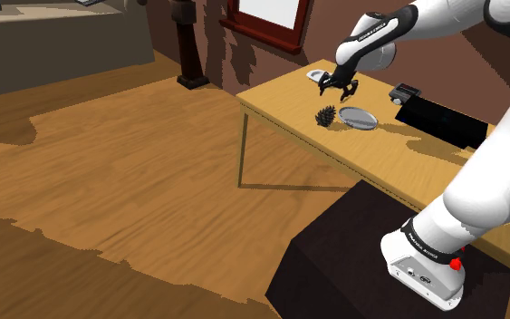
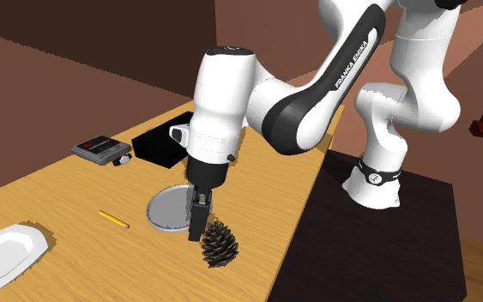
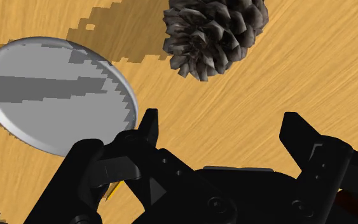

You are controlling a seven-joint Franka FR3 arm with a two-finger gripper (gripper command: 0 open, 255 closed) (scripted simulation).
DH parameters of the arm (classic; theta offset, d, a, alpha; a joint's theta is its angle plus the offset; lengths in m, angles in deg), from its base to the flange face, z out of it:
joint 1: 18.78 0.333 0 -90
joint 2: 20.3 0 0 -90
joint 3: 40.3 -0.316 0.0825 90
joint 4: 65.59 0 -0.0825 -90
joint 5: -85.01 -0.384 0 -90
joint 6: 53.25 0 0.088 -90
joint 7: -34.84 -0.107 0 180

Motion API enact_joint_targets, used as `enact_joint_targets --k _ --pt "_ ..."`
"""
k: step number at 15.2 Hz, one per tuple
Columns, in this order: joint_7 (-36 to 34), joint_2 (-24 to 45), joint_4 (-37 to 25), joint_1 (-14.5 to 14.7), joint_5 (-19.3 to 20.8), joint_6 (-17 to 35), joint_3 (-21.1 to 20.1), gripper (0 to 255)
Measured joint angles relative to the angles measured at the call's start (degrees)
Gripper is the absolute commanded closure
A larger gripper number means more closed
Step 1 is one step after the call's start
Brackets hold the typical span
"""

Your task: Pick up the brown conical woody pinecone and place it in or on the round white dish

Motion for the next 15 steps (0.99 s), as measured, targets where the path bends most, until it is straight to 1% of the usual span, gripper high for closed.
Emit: enact_joint_targets --k 6,13,14,15 --pt "1.6 5.1 -1.3 -1.2 -2.3 3.8 -0.7 0" --pt "1.7 6.1 -1.5 -1.3 -2.7 4.5 -0.9 0" --pt "1.7 6.1 -1.5 -1.3 -2.7 4.5 -0.9 255" --pt "1.7 6.1 -1.5 -1.3 -2.7 4.5 -0.9 255"
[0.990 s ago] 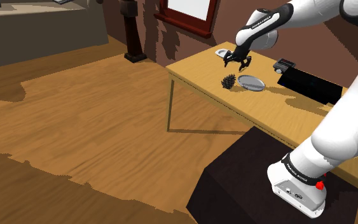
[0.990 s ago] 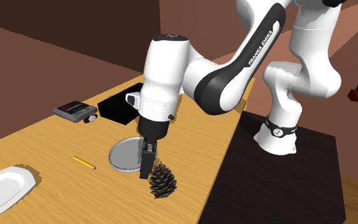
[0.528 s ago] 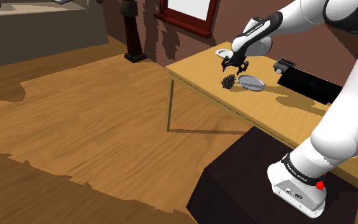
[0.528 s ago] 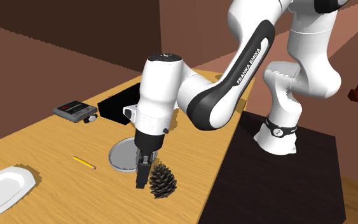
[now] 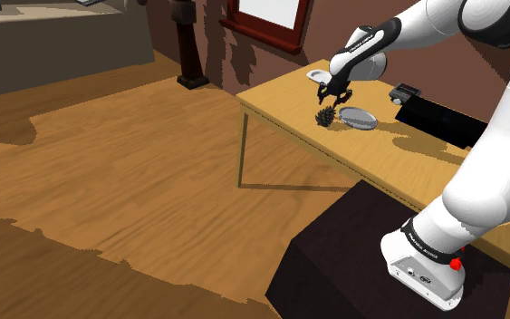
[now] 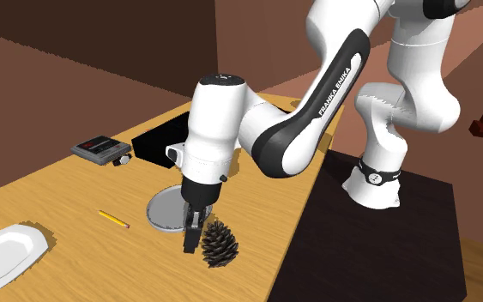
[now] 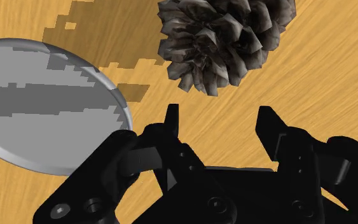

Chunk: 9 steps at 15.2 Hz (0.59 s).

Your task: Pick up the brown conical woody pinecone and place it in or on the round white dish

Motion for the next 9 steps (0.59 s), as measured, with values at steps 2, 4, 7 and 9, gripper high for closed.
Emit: enact_joint_targets --k 2,4,7,9 --pt "0.0 0.0 0.0 0.0 0.0 0.0 0.0 255" --pt "0.0 0.0 0.0 0.0 0.0 0.0 0.0 255" --pt "0.0 0.0 0.0 0.0 0.0 0.0 0.0 255" --pt "0.0 0.0 0.0 0.0 0.0 0.0 0.0 0"
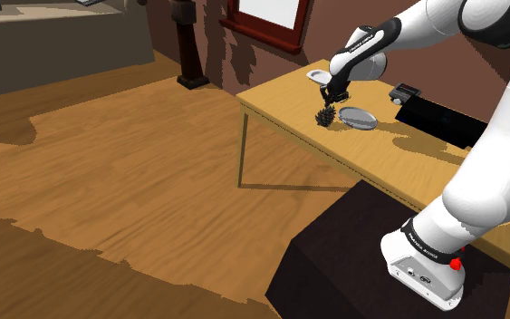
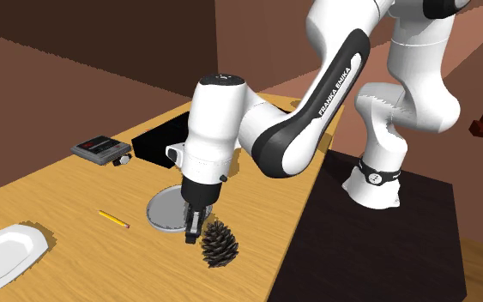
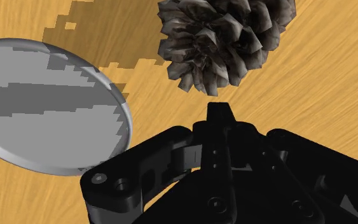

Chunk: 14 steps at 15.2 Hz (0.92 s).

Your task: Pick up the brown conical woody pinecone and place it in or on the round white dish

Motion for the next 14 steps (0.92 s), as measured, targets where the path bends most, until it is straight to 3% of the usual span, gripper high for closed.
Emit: enact_joint_targets --k 2,5,7,14 --pt "2.1 -1.3 1.2 -1.4 -2.0 -0.1 -1.2 0" --pt "16.6 -7.2 6.3 -8.9 -15.9 -2.2 -6.8 0" --pt "24.5 -9.4 8.1 -11.7 -23.6 -4.0 -8.3 0" --pt "29.3 -5.6 7.3 -12.4 -29.3 -1.8 -9.9 0"
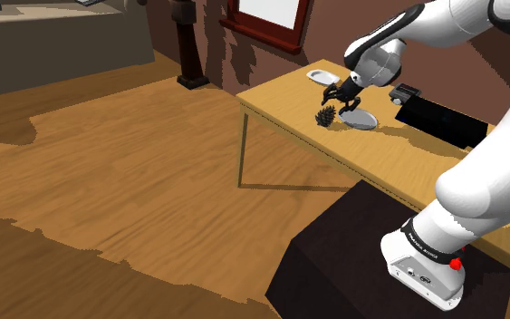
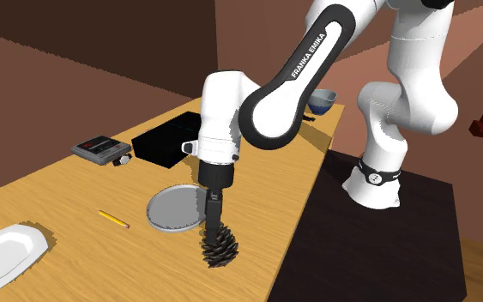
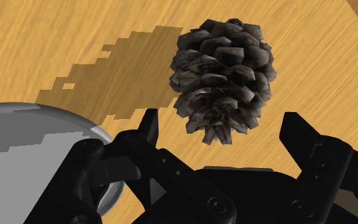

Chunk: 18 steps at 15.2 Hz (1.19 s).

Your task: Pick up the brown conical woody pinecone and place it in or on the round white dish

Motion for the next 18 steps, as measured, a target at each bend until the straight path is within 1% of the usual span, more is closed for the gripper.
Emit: enact_joint_targets --k 6,7,18 --pt "0.3 0.6 -0.1 0.0 -0.5 0.5 -0.2 0" --pt "0.3 0.6 -0.1 0.0 -0.5 0.5 -0.2 255" --pt "0.1 0.2 0.0 0.0 -0.2 0.3 -0.1 255"
